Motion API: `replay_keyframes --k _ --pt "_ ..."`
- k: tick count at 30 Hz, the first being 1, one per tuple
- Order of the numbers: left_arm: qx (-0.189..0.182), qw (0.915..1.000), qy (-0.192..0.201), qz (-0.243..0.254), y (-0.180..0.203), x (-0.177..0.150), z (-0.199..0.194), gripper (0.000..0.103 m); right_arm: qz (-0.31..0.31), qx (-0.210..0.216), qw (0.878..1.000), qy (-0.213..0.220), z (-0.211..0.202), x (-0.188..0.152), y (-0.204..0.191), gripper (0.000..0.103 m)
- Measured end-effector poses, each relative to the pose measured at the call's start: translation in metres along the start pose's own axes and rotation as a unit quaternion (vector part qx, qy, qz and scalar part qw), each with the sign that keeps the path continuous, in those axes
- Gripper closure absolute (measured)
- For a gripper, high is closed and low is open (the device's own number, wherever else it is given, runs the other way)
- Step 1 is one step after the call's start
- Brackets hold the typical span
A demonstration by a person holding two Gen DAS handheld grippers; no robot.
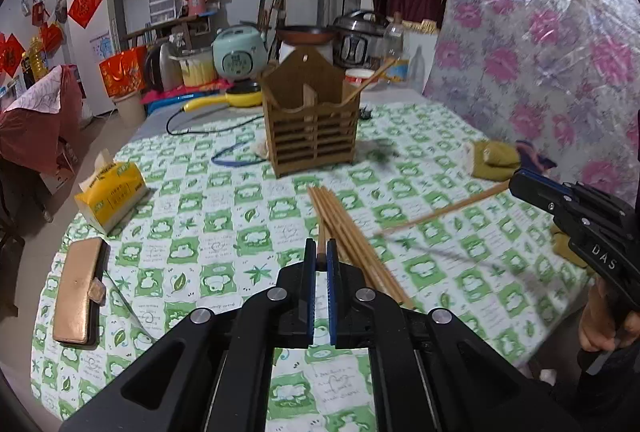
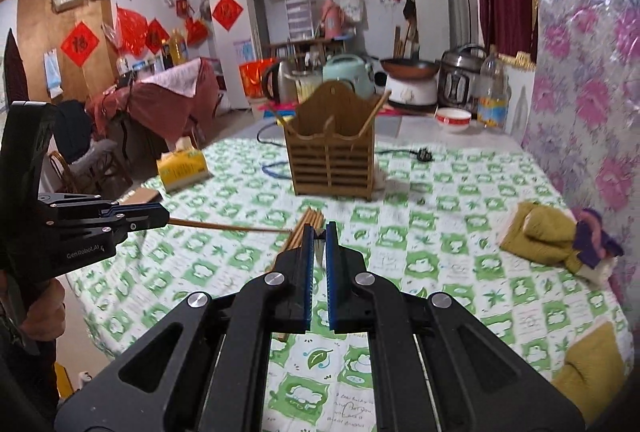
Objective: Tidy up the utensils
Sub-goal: 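Lift both chopsticks into the wooden holder and open both tools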
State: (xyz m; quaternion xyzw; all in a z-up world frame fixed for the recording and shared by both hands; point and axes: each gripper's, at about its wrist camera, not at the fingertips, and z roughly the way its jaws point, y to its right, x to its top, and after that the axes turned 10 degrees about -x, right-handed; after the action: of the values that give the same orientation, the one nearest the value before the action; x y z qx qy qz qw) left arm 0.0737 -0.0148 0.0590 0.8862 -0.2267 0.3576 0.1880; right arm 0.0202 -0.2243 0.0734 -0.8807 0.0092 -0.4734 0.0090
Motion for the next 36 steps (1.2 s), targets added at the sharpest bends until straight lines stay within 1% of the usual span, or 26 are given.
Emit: replay_keyframes --k 4,9,14,20,24,26,29,32,34,36 --pt "-0.006 0.9999 0.012 -0.002 0.006 0.004 -0.015 0.098 -0.004 -0.001 1.0 0.01 -0.013 0.003 -0.002 0.096" --pt "-0.001 0.9998 0.022 0.0 0.007 0.019 -0.022 0.098 -0.006 -0.003 1.0 0.017 -0.015 0.011 -0.001 0.096" --pt "-0.004 0.9995 0.03 0.004 0.005 0.049 -0.019 0.098 -0.008 -0.003 1.0 0.025 -0.009 0.028 -0.003 0.096" --pt "-0.007 0.9994 0.035 0.004 0.0 0.1 -0.002 0.098 -0.012 0.002 0.999 0.03 0.012 0.06 -0.005 0.096" --pt "-0.005 0.998 0.063 0.007 -0.003 0.147 0.001 0.098 -0.006 0.006 0.999 0.042 0.031 0.091 -0.006 0.096" --pt "-0.005 0.9969 0.079 0.001 -0.007 0.169 0.003 0.098 0.005 0.008 0.999 0.047 0.042 0.109 -0.003 0.096" --pt "0.006 0.9936 0.112 -0.011 -0.014 0.201 0.004 0.098 0.033 0.011 0.998 0.061 0.06 0.138 0.003 0.096" --pt "0.02 0.9876 0.153 -0.03 -0.028 0.228 0.01 0.098 0.073 0.01 0.993 0.092 0.074 0.168 0.012 0.096" --pt "0.037 0.9832 0.175 -0.038 -0.036 0.236 0.016 0.098 0.093 0.005 0.989 0.119 0.08 0.18 0.016 0.096" --pt "0.044 0.9802 0.186 -0.051 -0.044 0.241 0.025 0.098 0.116 -0.006 0.982 0.151 0.088 0.188 0.021 0.096"
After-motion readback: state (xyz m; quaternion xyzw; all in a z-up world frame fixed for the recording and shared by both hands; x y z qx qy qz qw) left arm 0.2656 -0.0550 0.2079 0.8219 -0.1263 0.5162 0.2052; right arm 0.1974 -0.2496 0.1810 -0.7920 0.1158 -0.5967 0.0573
